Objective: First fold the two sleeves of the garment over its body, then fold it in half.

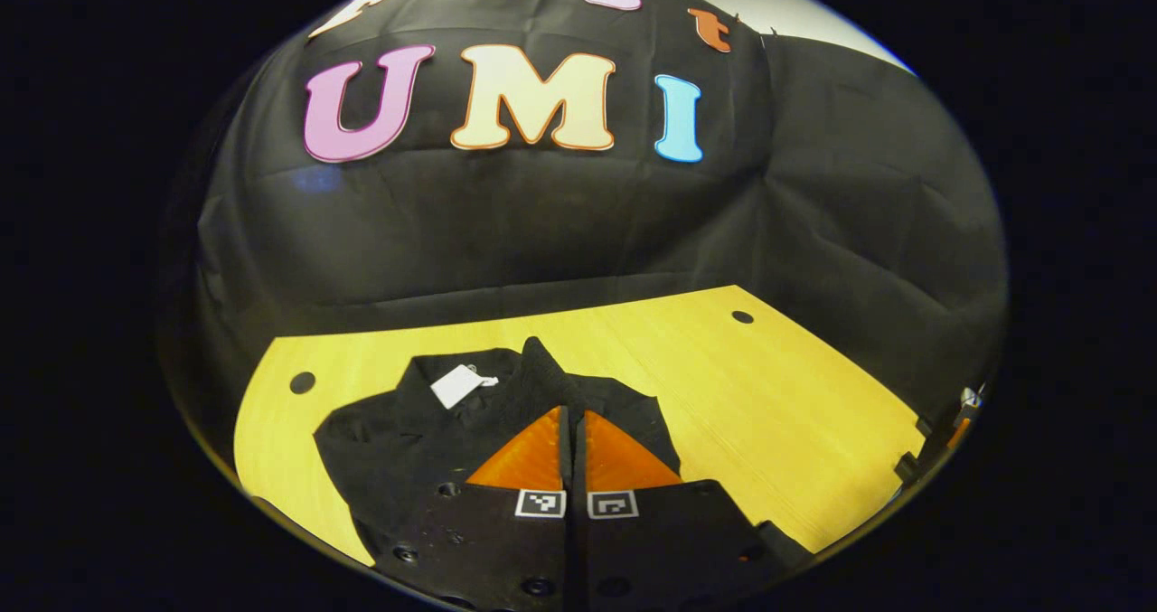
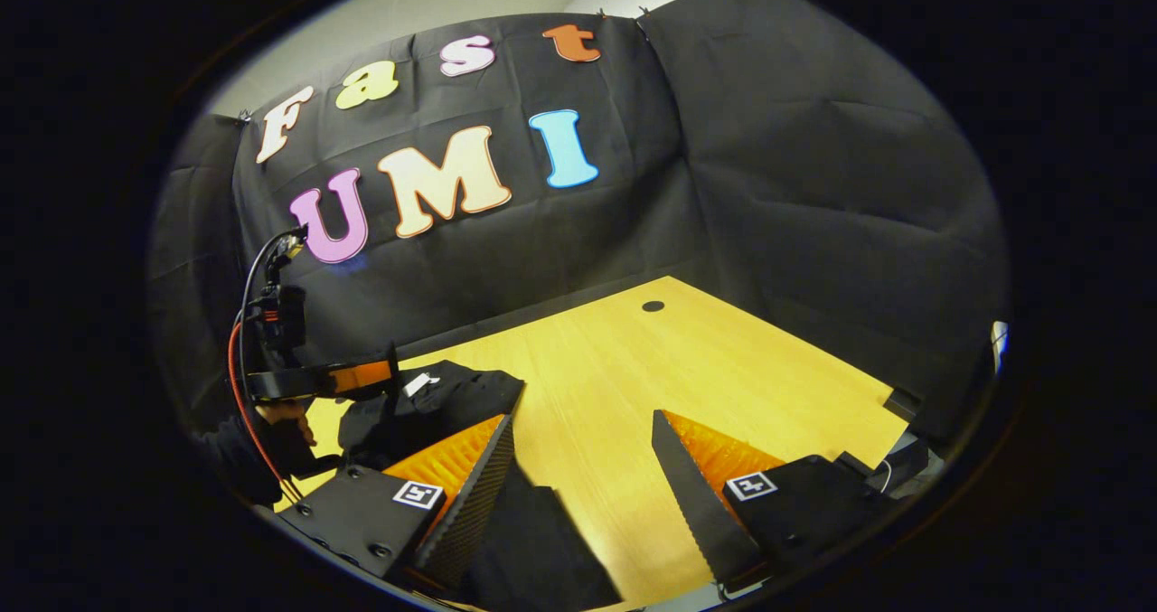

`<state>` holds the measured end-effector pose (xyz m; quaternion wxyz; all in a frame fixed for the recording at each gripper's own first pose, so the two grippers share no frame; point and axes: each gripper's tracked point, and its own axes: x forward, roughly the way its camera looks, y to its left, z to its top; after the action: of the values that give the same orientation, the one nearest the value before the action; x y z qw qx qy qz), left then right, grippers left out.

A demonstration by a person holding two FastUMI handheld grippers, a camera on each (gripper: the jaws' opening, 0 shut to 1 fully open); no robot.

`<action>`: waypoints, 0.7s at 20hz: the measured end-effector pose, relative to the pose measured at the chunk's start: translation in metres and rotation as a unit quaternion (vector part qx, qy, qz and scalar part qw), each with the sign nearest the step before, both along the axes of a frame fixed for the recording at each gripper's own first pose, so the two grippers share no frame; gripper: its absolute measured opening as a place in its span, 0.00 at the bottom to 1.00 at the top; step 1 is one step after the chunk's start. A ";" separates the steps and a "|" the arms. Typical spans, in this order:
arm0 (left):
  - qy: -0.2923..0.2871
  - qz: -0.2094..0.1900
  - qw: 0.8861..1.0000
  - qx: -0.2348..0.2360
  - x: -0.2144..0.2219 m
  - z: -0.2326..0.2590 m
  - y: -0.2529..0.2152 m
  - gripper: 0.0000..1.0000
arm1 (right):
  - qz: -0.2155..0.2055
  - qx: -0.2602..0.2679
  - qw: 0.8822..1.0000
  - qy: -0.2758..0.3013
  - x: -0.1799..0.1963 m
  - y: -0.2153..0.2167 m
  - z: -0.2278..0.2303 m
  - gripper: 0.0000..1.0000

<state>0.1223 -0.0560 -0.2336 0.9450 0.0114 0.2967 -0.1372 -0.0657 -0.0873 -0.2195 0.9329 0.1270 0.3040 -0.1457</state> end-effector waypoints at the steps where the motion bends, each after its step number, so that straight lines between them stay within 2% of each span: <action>1: -0.011 -0.010 1.000 -0.006 0.002 0.007 -0.001 0.00 | 0.003 -0.003 1.000 -0.002 0.003 0.007 0.001 0.97; 3: -0.038 -0.021 0.999 -0.028 -0.004 0.033 0.000 1.00 | 0.010 -0.011 1.000 -0.007 0.010 0.021 0.004 0.98; 4: -0.053 -0.020 0.998 -0.034 -0.009 0.045 0.007 0.90 | 0.015 -0.014 1.000 -0.010 0.014 0.028 0.006 0.98; 5: -0.067 -0.021 0.997 -0.035 -0.015 0.055 0.018 0.97 | 0.023 -0.015 1.000 -0.012 0.018 0.035 0.005 0.98; 8: -0.090 -0.002 0.996 -0.023 -0.051 0.080 0.057 0.97 | 0.062 -0.006 0.998 -0.013 0.022 0.057 0.001 0.98; 9: -0.102 0.010 0.995 -0.013 -0.066 0.088 0.071 0.99 | 0.080 -0.004 0.997 -0.013 0.021 0.062 0.000 0.98; 11: -0.128 0.038 0.991 0.005 -0.096 0.104 0.098 0.96 | 0.117 -0.003 0.993 -0.013 0.017 0.070 -0.004 0.98; 14: -0.129 0.084 0.987 0.039 -0.144 0.102 0.133 0.97 | 0.158 0.003 0.987 -0.016 0.004 0.077 -0.007 0.98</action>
<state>-0.0215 0.0775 -0.1316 0.9824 0.0410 0.1770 -0.0427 -0.0620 -0.0107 -0.2263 0.9487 0.0820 0.3053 0.0067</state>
